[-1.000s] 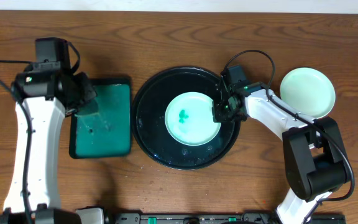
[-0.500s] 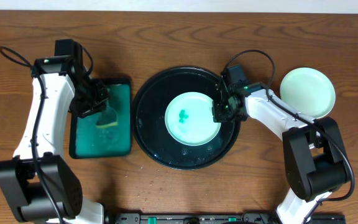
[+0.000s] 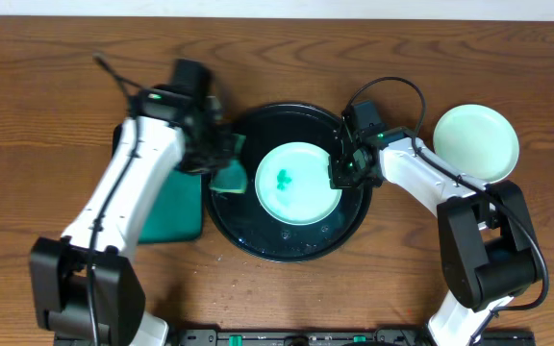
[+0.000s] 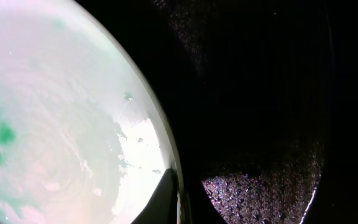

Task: Clean dirty plates on tray and stack at the side
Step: 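Carry the sponge with the left gripper onto the mint-green plate, then scrub the mint-green plate with the sponge while the right gripper holds it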

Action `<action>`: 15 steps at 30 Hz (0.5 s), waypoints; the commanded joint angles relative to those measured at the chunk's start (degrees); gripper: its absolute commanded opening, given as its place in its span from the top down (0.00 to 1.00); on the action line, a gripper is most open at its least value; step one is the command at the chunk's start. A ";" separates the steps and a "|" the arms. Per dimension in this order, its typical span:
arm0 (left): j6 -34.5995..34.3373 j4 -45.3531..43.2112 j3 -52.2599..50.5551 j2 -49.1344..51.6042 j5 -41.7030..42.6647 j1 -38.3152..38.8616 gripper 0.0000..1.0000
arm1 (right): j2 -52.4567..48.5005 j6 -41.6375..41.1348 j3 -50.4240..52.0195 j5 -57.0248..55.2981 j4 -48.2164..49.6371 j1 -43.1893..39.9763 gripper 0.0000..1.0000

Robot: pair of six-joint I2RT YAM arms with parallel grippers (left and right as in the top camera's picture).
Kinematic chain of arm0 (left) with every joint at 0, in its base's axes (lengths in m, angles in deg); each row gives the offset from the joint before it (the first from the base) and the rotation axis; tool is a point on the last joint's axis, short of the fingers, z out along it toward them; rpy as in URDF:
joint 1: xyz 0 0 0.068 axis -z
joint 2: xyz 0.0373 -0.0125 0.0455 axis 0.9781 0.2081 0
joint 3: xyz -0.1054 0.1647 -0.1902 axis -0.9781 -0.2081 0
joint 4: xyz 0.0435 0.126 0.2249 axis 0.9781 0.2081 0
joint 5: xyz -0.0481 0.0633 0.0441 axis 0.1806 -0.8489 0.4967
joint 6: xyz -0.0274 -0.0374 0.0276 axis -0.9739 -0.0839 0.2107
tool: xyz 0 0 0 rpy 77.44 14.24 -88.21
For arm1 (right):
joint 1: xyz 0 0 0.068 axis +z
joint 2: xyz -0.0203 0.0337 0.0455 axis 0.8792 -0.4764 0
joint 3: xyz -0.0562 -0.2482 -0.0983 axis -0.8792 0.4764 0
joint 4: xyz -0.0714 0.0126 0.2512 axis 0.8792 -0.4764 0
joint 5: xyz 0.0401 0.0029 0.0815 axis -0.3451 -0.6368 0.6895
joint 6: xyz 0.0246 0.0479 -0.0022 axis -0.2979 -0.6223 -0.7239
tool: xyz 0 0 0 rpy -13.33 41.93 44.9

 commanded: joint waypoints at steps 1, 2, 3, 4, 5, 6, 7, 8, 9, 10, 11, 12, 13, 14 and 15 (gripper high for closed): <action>-4.76 -2.89 2.32 2.60 1.33 6.05 0.93 | -2.27 -0.37 2.10 4.81 -0.57 2.16 0.99; -5.75 -3.87 2.32 3.61 1.36 7.52 0.93 | -2.27 -0.39 2.10 4.90 -0.55 2.16 0.99; -6.47 -4.66 2.32 4.50 1.36 8.59 0.93 | -2.27 -0.37 2.08 5.14 -0.55 2.16 0.99; -6.95 -5.64 2.32 5.73 1.53 9.79 0.93 | -2.27 -0.39 2.10 5.22 -0.55 2.16 0.99; -7.61 -6.58 2.32 6.99 1.55 10.86 0.93 | -2.27 -0.37 2.10 5.22 -0.55 2.16 0.99; -7.82 -7.45 2.32 8.15 1.55 11.69 0.93 | -2.27 -0.37 2.10 5.22 -0.52 2.16 0.99; -8.31 -8.33 2.32 9.38 1.53 12.46 0.93 | -2.27 -0.37 2.08 5.22 -0.52 2.16 0.99; -9.01 -9.33 2.32 10.97 1.53 13.20 0.93 | -2.27 -0.37 2.08 5.22 -0.52 2.16 0.99; -9.79 -10.21 2.32 12.66 1.49 13.75 0.93 | -2.27 -0.39 2.08 5.22 -0.52 2.16 0.99; -10.82 -10.93 2.32 14.14 1.51 14.03 0.93 | -2.27 -0.39 2.08 5.25 -0.55 2.16 0.99; -12.26 -11.78 2.32 16.37 1.51 14.12 0.93 | -2.27 -0.37 2.08 5.44 -0.57 2.16 0.99; -13.14 -12.28 2.32 17.94 1.49 14.10 0.93 | -2.27 -0.37 2.10 5.46 -0.59 2.16 0.99; -14.14 -12.59 2.32 19.26 1.49 14.01 0.93 | -2.27 -0.37 2.08 5.60 -0.61 2.16 0.99; -15.15 -12.63 2.32 20.41 1.38 13.86 0.93 | -2.27 -0.37 2.10 5.62 -0.63 2.16 0.99; -16.22 -12.59 2.32 21.70 1.27 13.66 0.93 | -2.27 -0.37 2.08 5.62 -0.70 2.16 0.99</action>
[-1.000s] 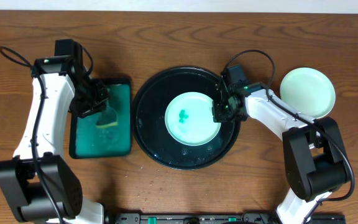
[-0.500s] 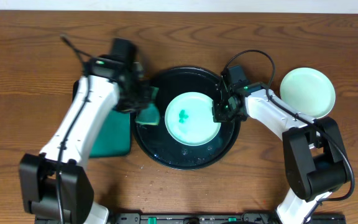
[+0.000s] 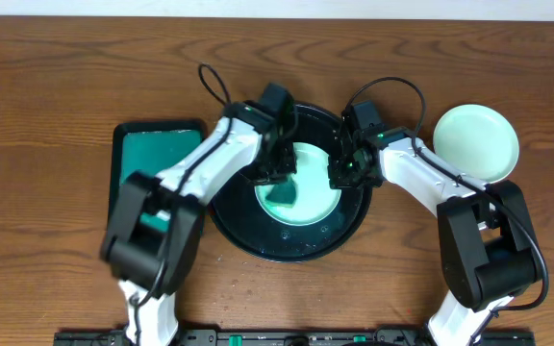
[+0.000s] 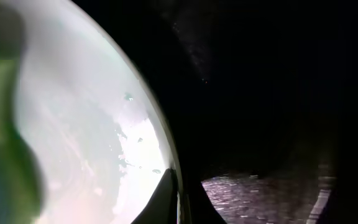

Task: Clean dirty plates on tray and stack at the side
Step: 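Scrub the mint-green plate with the sponge while the right gripper holds it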

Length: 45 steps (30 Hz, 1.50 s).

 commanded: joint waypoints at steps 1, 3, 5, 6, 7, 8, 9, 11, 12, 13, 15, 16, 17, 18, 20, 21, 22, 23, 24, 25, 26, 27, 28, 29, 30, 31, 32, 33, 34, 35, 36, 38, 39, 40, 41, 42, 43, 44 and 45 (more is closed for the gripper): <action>-5.97 0.09 1.40 4.72 0.04 -0.81 0.93 | -2.27 -0.37 2.03 4.59 -0.81 2.16 0.99; -6.73 0.15 1.40 6.49 0.37 -0.83 0.93 | -2.27 -0.35 2.03 4.59 -0.81 2.16 0.99; -6.67 0.13 1.40 7.69 3.08 -0.57 0.93 | -2.27 -0.35 2.05 4.59 -0.81 2.16 0.99; -6.54 0.09 1.40 8.17 5.25 -0.33 0.93 | -2.27 -0.35 2.05 4.59 -0.79 2.16 0.99; -6.21 -0.13 1.40 8.52 7.52 0.04 0.93 | -2.27 -0.35 2.05 4.57 -0.76 2.16 0.99; -5.42 -0.42 1.40 8.90 10.21 0.57 0.93 | -2.27 -0.35 2.05 4.57 -0.63 2.16 0.99; -4.57 -0.87 1.40 9.09 12.37 1.18 0.93 | -2.27 -0.35 2.03 4.57 -0.57 2.16 0.99; -3.15 -2.03 1.40 9.29 15.69 2.86 0.93 | -2.27 -0.35 2.05 4.57 -0.48 2.16 0.99; -2.95 -2.62 1.40 9.29 16.68 3.78 0.93 | -2.27 -0.35 2.05 4.57 -0.50 2.16 0.99; -2.73 -3.30 1.40 9.29 17.55 4.68 0.93 | -2.27 -0.35 2.05 4.57 -0.55 2.16 0.99; -2.36 -5.14 1.40 9.29 20.28 6.49 0.93 | -2.27 -0.35 2.03 4.59 -0.61 2.16 0.99; -2.38 -6.25 1.40 9.29 21.35 7.39 0.93 | -2.27 -0.35 2.03 4.59 -0.66 2.16 0.99; -2.45 -7.28 1.40 9.29 21.88 8.07 0.93 | -2.27 -0.35 2.05 4.57 -0.76 2.16 0.99; -2.91 -8.15 1.40 9.29 22.08 8.55 0.93 | -2.27 -0.35 2.03 4.57 -0.81 2.16 0.99; -3.61 -9.68 1.40 9.29 22.25 8.98 0.93 | -2.27 -0.37 2.05 4.59 -1.01 2.16 0.99; -3.72 -10.29 1.40 9.29 22.16 8.96 0.93 | -2.27 -0.37 2.05 4.59 -1.07 2.16 0.99; -3.85 -10.80 1.40 9.29 21.77 8.76 0.93 | -2.27 -0.35 2.05 4.59 -1.20 2.16 0.99; -4.37 -10.88 1.40 9.29 20.76 8.44 0.93 | -2.27 -0.35 2.03 4.57 -1.27 2.16 0.99; -4.37 -10.84 1.40 9.29 19.41 7.89 0.93 | -2.27 -0.35 2.05 4.57 -1.29 2.16 0.99; -4.33 -10.64 1.40 9.29 17.77 7.30 0.93 | -2.27 -0.37 2.03 4.59 -1.33 2.16 0.99; -4.35 -9.99 1.40 9.29 15.30 6.49 0.93 | -2.27 -0.37 2.05 4.59 -1.42 2.16 0.99; -4.33 -9.16 1.40 9.29 12.57 5.53 0.92 | -2.27 -0.37 2.05 4.59 -1.49 2.16 0.99; -4.37 -7.23 1.40 9.25 7.17 3.87 0.93 | -2.27 -0.37 2.05 4.57 -1.64 2.16 0.99; -4.39 -5.75 1.40 9.25 3.41 2.75 0.93 | -2.27 -0.37 2.05 4.57 -1.73 2.16 0.99; -4.39 -4.44 1.40 9.25 0.15 1.84 0.93 | -2.27 -0.37 2.05 4.57 -1.75 2.16 0.99; -4.57 -2.86 1.42 9.25 -3.32 0.81 0.93 | -2.27 -0.37 2.05 4.57 -1.79 2.16 0.99; -4.55 -1.60 1.42 9.25 -6.14 -0.07 0.93 | -2.27 -0.37 2.05 4.57 -1.77 2.16 0.99; -4.57 -0.24 1.42 9.22 -9.14 -0.98 0.93 | -2.27 -0.37 2.05 4.57 -1.77 2.16 0.99; -4.57 1.16 1.42 9.22 -12.13 -1.99 0.93 | -2.27 -0.37 2.05 4.57 -1.75 2.16 0.99; -4.57 2.29 1.42 9.22 -14.47 -2.82 0.93 | -2.27 -0.37 2.05 4.57 -1.73 2.16 0.99; -4.57 3.34 1.42 9.22 -16.48 -3.58 0.93 | -2.27 -0.35 2.05 4.55 -1.73 2.16 0.99; -4.57 5.25 1.42 9.22 -20.28 -4.90 0.93 | -2.27 -0.35 2.05 4.55 -1.73 2.16 0.99; -4.57 6.03 1.42 9.22 -21.81 -5.40 0.93 | -2.27 -0.35 2.03 4.55 -1.73 2.16 0.99; -4.61 6.80 1.42 9.22 -23.67 -5.81 0.93 | -2.27 -0.35 2.05 4.55 -1.70 2.16 0.99; -4.59 7.34 1.42 9.22 -25.27 -6.03 0.93 | -2.27 -0.35 2.05 4.52 -1.68 2.16 0.99; -4.61 7.98 1.42 9.22 -27.34 -6.16 0.93 | -2.27 -0.35 2.05 4.52 -1.68 2.16 0.99; -4.81 8.61 1.53 9.22 -29.51 -6.16 0.93 | -2.27 -0.35 2.05 4.50 -1.68 2.16 0.99; -5.51 9.49 1.75 9.22 -31.91 -6.16 0.93 | -2.27 -0.35 2.05 4.52 -1.70 2.16 0.99; -5.73 10.23 2.05 9.22 -34.03 -6.14 0.93 | -2.27 -0.35 2.05 4.50 -1.73 2.16 0.99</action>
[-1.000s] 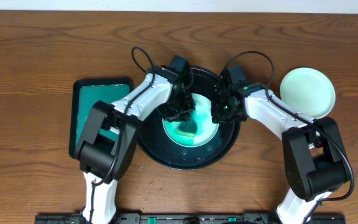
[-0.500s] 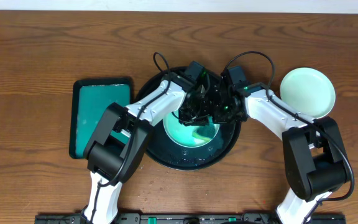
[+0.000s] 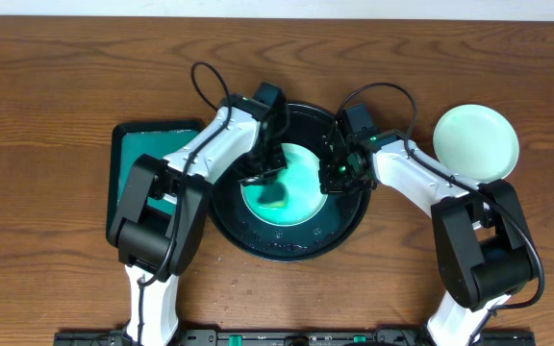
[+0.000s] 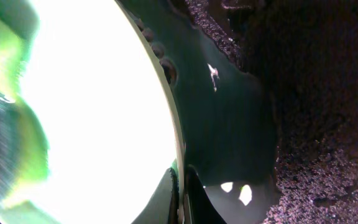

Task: Clean dirty plates on tray and stack at the side
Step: 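Scrub the mint-green plate with the sponge while the right gripper holds it, then return the sponge with the left gripper to the green tray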

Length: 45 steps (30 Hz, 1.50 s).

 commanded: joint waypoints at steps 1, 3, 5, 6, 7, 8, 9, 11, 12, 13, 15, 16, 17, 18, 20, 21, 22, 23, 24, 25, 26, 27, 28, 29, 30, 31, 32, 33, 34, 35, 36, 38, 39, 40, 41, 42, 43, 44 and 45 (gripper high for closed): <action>-1.62 2.75 -2.14 4.13 -28.81 -2.93 0.93 | -1.84 0.76 1.66 -0.70 -1.64 0.46 0.99; -1.57 4.00 -1.31 3.96 -30.53 -2.93 0.93 | -1.84 0.76 1.68 -0.70 -1.62 0.46 0.99; -1.60 4.92 -0.42 3.74 -30.88 -2.93 0.93 | -1.84 0.76 1.68 -0.70 -1.62 0.46 0.99; -1.64 5.35 0.15 3.63 -30.88 -2.93 0.93 | -1.84 0.76 1.68 -0.70 -1.62 0.46 0.99; -1.57 6.01 1.55 3.30 -30.77 -2.93 0.93 | -1.84 0.76 1.68 -0.70 -1.66 0.46 0.99; -1.49 6.43 2.21 3.08 -30.60 -2.86 0.93 | -1.84 0.76 1.68 -0.70 -1.70 0.46 0.99; -0.85 6.64 3.04 2.75 -30.05 -2.82 0.93 | -1.84 0.74 1.68 -0.70 -1.77 0.46 0.99; 2.01 6.80 4.74 1.88 -27.26 -2.75 0.93 | -1.84 0.76 1.68 -0.70 -1.92 0.46 0.99; 2.43 7.06 5.42 1.60 -26.45 -2.75 0.93 | -1.84 0.76 1.66 -0.79 -1.99 0.46 0.99; 2.60 7.43 6.08 1.29 -25.90 -2.71 0.93 | -1.84 0.76 1.68 -0.96 -2.03 0.46 0.99; 2.60 8.44 7.19 0.52 -25.11 -2.71 0.93 | -1.84 0.76 1.68 -1.07 -2.05 0.46 0.99; 2.64 8.94 7.48 0.02 -24.52 -2.71 0.93 | -1.84 0.76 1.68 -1.07 -2.05 0.46 0.99; 3.34 9.27 7.63 -0.59 -23.56 -2.71 0.93 | -1.84 0.76 1.68 -1.07 -2.03 0.46 0.99; 3.78 9.55 7.63 -1.25 -22.67 -2.71 0.93 | -1.84 0.76 1.68 -1.07 -2.03 0.46 0.99; 3.89 10.51 7.63 -2.80 -21.09 -2.71 0.93 | -1.84 0.79 1.68 -1.07 -2.01 0.46 0.99; 3.85 11.28 7.63 -3.67 -20.39 -2.71 0.93 | -1.84 0.79 1.68 -1.09 -2.01 0.46 0.99; 3.85 11.93 7.63 -4.55 -19.76 -2.71 0.93 | -1.84 0.79 1.68 -1.07 -2.01 0.46 0.99; 3.80 12.81 7.63 -5.42 -19.56 -2.73 0.93 | -1.84 0.79 1.68 -1.07 -2.03 0.46 0.99; 3.80 13.70 7.63 -6.40 -19.58 -2.73 0.93 | -1.84 0.79 1.68 -1.07 -2.03 0.46 0.99; 3.78 14.56 7.63 -7.19 -19.58 -2.84 0.93 | -1.84 0.79 1.68 -1.07 -2.03 0.46 0.99; 3.80 15.30 7.63 -8.02 -19.58 -2.91 0.93 | -1.84 0.79 1.68 -1.07 -2.05 0.46 0.99; 3.82 16.02 7.63 -8.87 -19.58 -3.02 0.93 | -1.84 0.79 1.68 -1.05 -2.05 0.46 0.99; 3.87 17.11 7.63 -10.23 -19.58 -3.37 0.93 | -1.84 0.79 1.68 -1.07 -2.05 0.46 0.99; 3.87 17.81 7.63 -11.04 -19.61 -3.67 0.93 | -1.84 0.79 1.68 -1.07 -2.08 0.46 0.99; 3.87 18.38 7.63 -11.67 -19.67 -4.00 0.93 | -1.84 0.79 1.68 -1.07 -2.08 0.46 0.99; 3.85 19.08 7.63 -12.35 -19.78 -4.55 0.93 | -1.84 0.79 1.68 -1.07 -2.08 0.46 0.99; 3.85 19.65 7.63 -12.79 -19.80 -5.16 0.93 | -1.84 0.79 1.66 -1.07 -2.08 0.46 0.99; 3.82 20.20 7.63 -13.11 -19.80 -6.01 0.93 | -1.84 0.79 1.68 -1.05 -2.08 0.46 0.99; 3.85 20.52 7.63 -13.18 -19.80 -6.93 0.93 | -1.84 0.79 1.68 -1.05 -2.08 0.46 0.99; 3.82 20.81 7.63 -13.18 -19.80 -8.20 0.93 | -1.84 0.79 1.68 -1.05 -2.10 0.46 0.99; 3.82 20.90 7.56 -13.16 -19.80 -9.40 0.93 | -1.84 0.81 1.68 -1.05 -2.16 0.46 0.99; 3.87 20.79 7.32 -13.07 -19.80 -12.28 0.93 | -1.84 1.05 1.68 -1.05 -2.25 0.46 0.99; 3.85 20.55 7.15 -13.07 -19.74 -13.88 0.93 | -1.84 1.05 1.66 -1.05 -2.25 0.46 0.99; 3.87 20.48 7.06 -13.05 -19.65 -15.28 0.93 | -1.84 1.05 1.68 -1.05 -2.25 0.46 0.99; 3.96 20.35 6.97 -13.05 -19.63 -16.81 0.93 | -1.84 1.05 1.68 -1.05 -2.23 0.46 0.99; 4.42 20.09 6.84 -13.05 -19.61 -18.45 0.93 | -1.84 1.05 1.68 -1.05 -2.21 0.46 0.99; 5.07 19.85 6.71 -13.05 -19.58 -19.80 0.93 | -1.84 1.05 1.68 -1.07 -2.16 0.46 0.99; 5.84 19.34 6.43 -13.05 -19.58 -21.09 0.93 | -1.84 1.05 1.68 -1.07 -2.10 0.46 0.99; 6.49 18.75 5.99 -13.05 -19.58 -22.25 0.93 | -1.84 1.03 1.68 -1.05 -2.01 0.46 0.99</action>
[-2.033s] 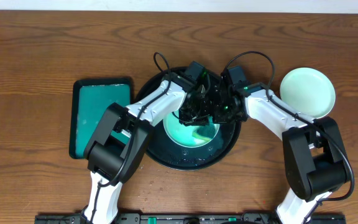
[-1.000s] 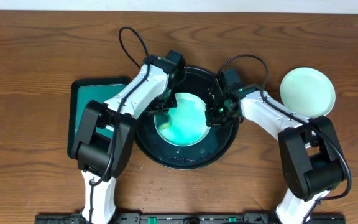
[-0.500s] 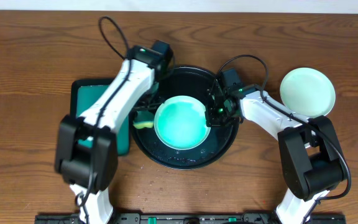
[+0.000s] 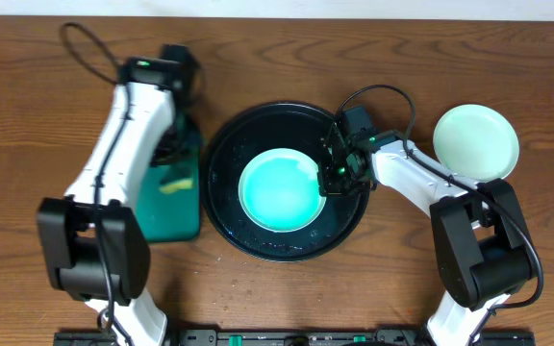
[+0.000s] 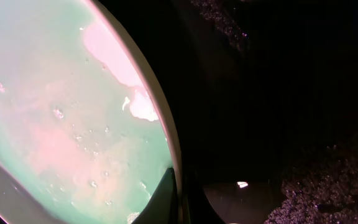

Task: Clean dirty plates on tray and stack at the side
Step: 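Return the sponge with the left gripper to the green tray, then drag the mint-green plate right across the black tray with the right gripper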

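Observation:
A pale green plate (image 4: 277,192) lies in the round black tray (image 4: 221,207). Its face shows wet streaks and droplets and no green blobs (image 5: 73,118). My right gripper (image 4: 332,173) is shut on the plate's right rim, which runs between the two fingers (image 5: 180,190). A second, clean plate (image 4: 476,142) rests on the wood at the right. My left gripper (image 4: 175,165) is over the green rectangular tray (image 4: 176,216) at the left, with the yellow-green sponge (image 4: 174,181) at its tips.
The dark pebbled floor of the black tray (image 5: 272,93) fills the right of the wrist view. Brown table wood (image 4: 46,115) surrounds both trays. A cable from the left arm loops over the table at the upper left.
My left gripper and the sponge have gone from the plate to the green tray at the left. The plate's face is uncovered and shows no green marks. My right gripper keeps the rim.
At first the plate carried green blobs, my right gripper held its rim, and the left gripper held the sponge by the tray's left edge. Then the sponge was on the plate, at two different spots. Now the plate is free of blobs and the sponge is over the green tray.

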Action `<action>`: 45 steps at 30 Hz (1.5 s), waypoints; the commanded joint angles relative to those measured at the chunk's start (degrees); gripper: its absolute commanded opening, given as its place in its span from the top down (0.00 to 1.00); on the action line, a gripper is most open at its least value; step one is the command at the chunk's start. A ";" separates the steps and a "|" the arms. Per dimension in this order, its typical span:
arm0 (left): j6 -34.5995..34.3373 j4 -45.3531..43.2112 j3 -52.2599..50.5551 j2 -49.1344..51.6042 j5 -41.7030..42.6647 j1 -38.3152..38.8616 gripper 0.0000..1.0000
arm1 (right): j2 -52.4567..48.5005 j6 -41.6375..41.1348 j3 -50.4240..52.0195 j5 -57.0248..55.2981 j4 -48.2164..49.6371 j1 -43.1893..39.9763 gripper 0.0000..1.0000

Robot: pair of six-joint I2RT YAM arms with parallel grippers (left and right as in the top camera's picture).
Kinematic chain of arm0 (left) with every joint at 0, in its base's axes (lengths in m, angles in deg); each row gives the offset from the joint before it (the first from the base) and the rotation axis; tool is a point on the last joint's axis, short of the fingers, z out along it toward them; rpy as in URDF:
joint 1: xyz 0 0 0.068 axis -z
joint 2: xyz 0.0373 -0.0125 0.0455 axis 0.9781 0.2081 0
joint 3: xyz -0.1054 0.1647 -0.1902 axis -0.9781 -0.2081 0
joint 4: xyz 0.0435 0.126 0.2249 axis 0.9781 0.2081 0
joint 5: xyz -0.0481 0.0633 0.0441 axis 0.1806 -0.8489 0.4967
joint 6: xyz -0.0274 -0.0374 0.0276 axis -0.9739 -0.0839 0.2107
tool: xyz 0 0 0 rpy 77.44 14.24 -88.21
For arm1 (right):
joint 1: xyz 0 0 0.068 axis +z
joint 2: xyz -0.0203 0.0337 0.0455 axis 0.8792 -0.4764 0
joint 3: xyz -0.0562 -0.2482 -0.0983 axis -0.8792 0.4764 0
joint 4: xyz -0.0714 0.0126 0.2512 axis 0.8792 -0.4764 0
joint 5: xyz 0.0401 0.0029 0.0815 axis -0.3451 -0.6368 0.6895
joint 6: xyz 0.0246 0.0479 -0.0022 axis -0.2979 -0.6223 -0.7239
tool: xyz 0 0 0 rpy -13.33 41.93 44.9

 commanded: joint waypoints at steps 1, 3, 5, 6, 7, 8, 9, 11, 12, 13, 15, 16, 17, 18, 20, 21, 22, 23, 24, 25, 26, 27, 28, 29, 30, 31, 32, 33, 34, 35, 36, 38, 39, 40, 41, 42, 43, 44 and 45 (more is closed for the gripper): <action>2.82 -1.14 -1.01 -0.35 -1.44 -4.17 0.93 | -1.62 1.14 1.66 -2.80 -1.05 0.42 0.99; 4.72 -2.86 -2.60 -0.24 -0.13 -5.64 0.93 | -1.62 1.14 1.66 -2.80 -0.87 0.42 0.99; 6.01 -5.07 -5.07 0.26 1.97 -6.32 0.93 | -1.62 1.14 1.66 -2.80 -0.81 0.42 0.99; 5.99 -5.77 -5.97 0.35 1.99 -6.32 0.93 | -1.62 1.14 1.66 -2.80 -0.81 0.42 0.99; 5.99 -6.73 -7.08 0.48 2.01 -6.29 0.93 | -1.62 1.14 1.66 -2.78 -0.83 0.42 0.99; 5.99 -7.78 -8.26 0.55 2.01 -6.25 0.93 | -1.62 1.14 1.66 -2.80 -0.85 0.42 0.99; 5.97 -10.16 -11.02 0.81 2.25 -6.25 0.93 | -1.62 1.14 1.66 -2.78 -0.90 0.42 0.99; 5.99 -12.52 -13.75 1.11 2.40 -6.27 0.93 | -1.62 1.14 1.66 -2.78 -0.96 0.42 0.99; 5.99 -13.62 -14.93 1.25 2.43 -6.27 0.93 | -1.62 1.14 1.66 -2.78 -1.03 0.42 0.99; 5.99 -14.73 -16.13 1.46 2.40 -6.27 0.93 | -1.62 1.14 1.66 -2.78 -1.09 0.42 0.99; 5.97 -16.48 -17.90 2.19 2.43 -6.27 0.93 | -1.62 1.16 1.66 -2.78 -1.16 0.42 0.99; 5.97 -16.96 -18.38 2.60 2.43 -6.27 0.93 | -1.62 1.16 1.66 -2.78 -1.18 0.42 0.99; 5.97 -17.20 -18.62 3.10 2.43 -6.25 0.93 | -1.62 1.14 1.66 -2.78 -1.18 0.42 0.99; 5.99 -17.22 -18.62 3.69 2.43 -6.27 0.92 | -1.62 1.14 1.66 -2.78 -1.22 0.42 0.99; 5.99 -17.20 -18.62 4.15 2.43 -6.27 0.74 | -1.62 1.14 1.66 -2.78 -1.29 0.42 0.99; 5.97 -17.25 -18.62 4.15 2.45 -6.25 0.55 | -1.62 1.16 1.66 -2.78 -1.31 0.42 0.99; 5.99 -17.40 -18.56 4.02 2.93 -6.25 0.36 | -1.62 1.16 1.66 -2.78 -1.33 0.42 0.99; 6.01 -17.57 -18.45 3.76 3.43 -6.25 0.30 | -1.62 1.14 1.66 -2.78 -1.36 0.42 0.99; 6.01 -17.57 -18.25 3.41 3.80 -6.25 0.30 | -1.62 1.14 1.66 -2.78 -1.36 0.42 0.99; 6.45 -17.59 -17.86 2.27 4.66 -6.25 0.29 | -1.62 1.14 1.66 -2.75 -1.36 0.42 0.99; 6.43 -17.55 -17.59 1.03 4.81 -6.14 0.28 | -1.62 1.14 1.66 -2.75 -1.38 0.42 0.99; 6.45 -17.57 -17.51 -0.37 4.81 -5.97 0.28 | -1.62 1.14 1.66 -2.75 -1.38 0.42 0.99; 6.45 -17.57 -17.51 -2.25 4.79 -5.70 0.27 | -1.62 1.14 1.66 -2.75 -1.38 0.42 0.99; 6.54 -17.55 -17.51 -4.17 4.79 -5.40 0.27 | -1.62 1.11 1.66 -2.75 -1.33 0.42 0.99; 6.64 -17.29 -17.51 -6.62 4.79 -4.92 0.27 | -1.62 1.11 1.66 -2.71 -1.33 0.42 0.99; 6.64 -16.90 -17.51 -8.90 4.81 -4.42 0.21 | -1.62 1.09 1.66 -2.43 -1.29 0.42 0.99; 6.62 -16.37 -17.51 -11.28 4.81 -3.87 0.20 | -1.62 1.09 1.64 -1.99 -1.22 0.42 0.99; 6.62 -15.61 -17.51 -14.40 4.81 -3.10 0.20 | -1.62 1.11 1.64 -1.03 -1.05 0.42 0.99; 6.62 -14.95 -17.53 -16.98 4.81 -2.34 0.20 | -1.62 1.09 1.64 -0.17 -0.87 0.42 0.99; 6.62 -14.23 -17.53 -19.34 4.79 -1.64 0.20 | -1.55 1.11 1.64 0.48 -0.70 0.42 0.99; 6.60 -13.42 -17.53 -22.08 4.81 -0.81 0.20 | -1.44 1.11 1.64 1.09 -0.55 0.42 0.99; 6.62 -12.04 -17.53 -26.43 4.79 0.70 0.20 | -1.14 1.09 1.60 2.67 -0.28 0.39 0.99; 6.60 -11.19 -17.53 -28.79 4.79 1.57 0.20 | -0.96 1.09 1.57 3.50 -0.15 0.42 0.99; 6.60 -10.58 -17.53 -30.58 4.79 2.23 0.19 | -0.66 1.09 1.57 4.20 0.00 0.39 0.99; 6.60 -10.05 -17.53 -32.20 4.79 2.86 0.19 | -0.24 1.09 1.57 5.22 0.22 0.35 0.99; 6.60 -9.44 -17.53 -33.81 4.79 3.56 0.19 | 0.22 1.09 1.57 6.67 0.50 0.33 0.99; 6.60 -9.03 -17.53 -35.08 4.79 4.04 0.19 | 0.74 1.07 1.57 8.15 0.85 0.28 0.99; 6.58 -8.61 -17.53 -36.30 4.79 4.52 0.19 | 1.36 1.07 1.57 10.03 1.29 0.24 0.99; 6.51 -8.35 -17.53 -37.07 4.83 4.85 0.19 | 2.01 1.07 1.57 11.67 1.66 0.24 0.99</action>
